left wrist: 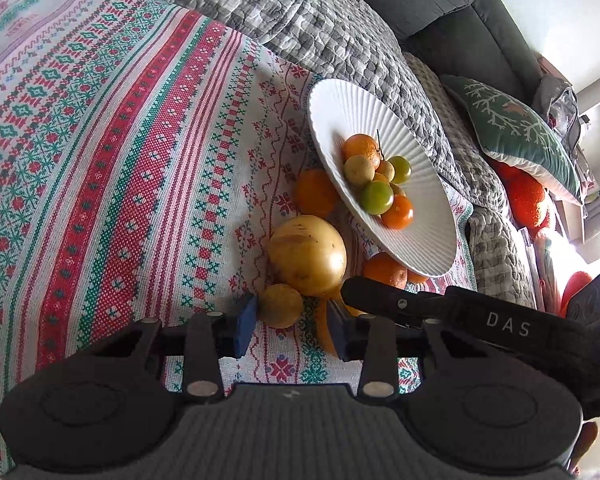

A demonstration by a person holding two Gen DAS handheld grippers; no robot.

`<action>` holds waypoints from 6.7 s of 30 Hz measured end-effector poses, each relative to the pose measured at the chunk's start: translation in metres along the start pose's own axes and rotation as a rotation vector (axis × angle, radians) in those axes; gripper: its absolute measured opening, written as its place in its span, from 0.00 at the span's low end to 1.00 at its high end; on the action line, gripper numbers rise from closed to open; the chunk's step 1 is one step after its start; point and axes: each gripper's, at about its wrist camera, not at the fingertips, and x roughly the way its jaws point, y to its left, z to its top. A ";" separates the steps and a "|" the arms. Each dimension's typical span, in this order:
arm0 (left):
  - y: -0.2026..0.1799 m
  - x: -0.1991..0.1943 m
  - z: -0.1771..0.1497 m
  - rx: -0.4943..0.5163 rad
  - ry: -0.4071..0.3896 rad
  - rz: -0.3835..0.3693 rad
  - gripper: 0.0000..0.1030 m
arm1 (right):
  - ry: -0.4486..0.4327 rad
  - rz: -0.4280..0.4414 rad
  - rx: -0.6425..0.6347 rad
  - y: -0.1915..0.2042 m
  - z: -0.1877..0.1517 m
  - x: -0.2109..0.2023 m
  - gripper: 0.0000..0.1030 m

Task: Organize fruits
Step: 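Grasp a small brown-green fruit with the left gripper while the right grasps a large yellow fruit, then carry both fruits over the white plate and open both grippers, then grasp a large pale yellow fruit with the left gripper while the right grasps an orange, then lower both fruits into the white plate and open both grippers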

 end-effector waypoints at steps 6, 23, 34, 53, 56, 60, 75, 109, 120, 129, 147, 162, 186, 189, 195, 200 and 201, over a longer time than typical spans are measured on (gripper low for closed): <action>0.003 0.003 -0.002 -0.044 0.005 -0.010 0.17 | -0.007 -0.009 0.033 0.001 -0.004 0.001 0.39; -0.001 -0.035 0.003 -0.117 -0.056 -0.017 0.17 | -0.050 0.031 0.087 -0.013 -0.009 -0.040 0.38; -0.060 -0.048 0.022 0.033 -0.080 -0.067 0.16 | -0.138 0.062 0.177 -0.033 0.016 -0.072 0.33; -0.068 -0.024 0.036 0.068 -0.068 -0.041 0.17 | -0.114 -0.006 -0.120 -0.032 0.002 -0.072 0.27; -0.065 -0.033 0.028 0.072 -0.062 -0.032 0.17 | -0.093 -0.056 -0.176 -0.021 -0.004 -0.061 0.42; -0.065 -0.037 0.021 0.096 -0.062 0.010 0.17 | -0.058 -0.091 -0.204 -0.008 -0.006 -0.038 0.46; -0.049 -0.035 0.016 0.075 -0.032 0.041 0.17 | -0.053 -0.057 -0.099 -0.007 -0.013 -0.032 0.41; -0.065 -0.029 0.028 0.258 -0.117 0.141 0.69 | -0.357 -0.062 -0.248 -0.026 0.008 -0.108 0.67; -0.070 0.028 0.002 0.409 -0.012 0.232 0.52 | -0.221 -0.041 -0.263 -0.037 -0.014 -0.087 0.61; -0.068 0.028 0.012 0.362 -0.059 0.206 0.34 | -0.258 -0.098 -0.272 -0.047 -0.021 -0.078 0.59; -0.055 -0.026 0.010 0.369 -0.151 0.231 0.22 | -0.403 -0.100 -0.616 -0.009 -0.050 -0.043 0.55; -0.040 -0.033 0.019 0.288 -0.178 0.185 0.43 | -0.342 -0.107 -0.490 -0.021 -0.032 -0.008 0.31; -0.094 0.034 -0.011 0.658 -0.212 0.259 0.73 | -0.422 0.123 -0.198 -0.084 -0.063 -0.112 0.31; -0.081 0.043 0.001 0.567 -0.170 0.271 0.73 | -0.409 0.136 -0.198 -0.084 -0.065 -0.109 0.31; -0.072 0.045 0.013 0.463 -0.161 0.210 0.58 | -0.412 0.147 -0.203 -0.084 -0.065 -0.109 0.32; -0.072 0.042 0.009 0.419 -0.174 0.236 0.44 | -0.395 0.122 -0.177 -0.087 -0.063 -0.106 0.32; -0.072 0.042 0.009 0.406 -0.168 0.235 0.44 | -0.395 0.115 -0.175 -0.087 -0.063 -0.106 0.32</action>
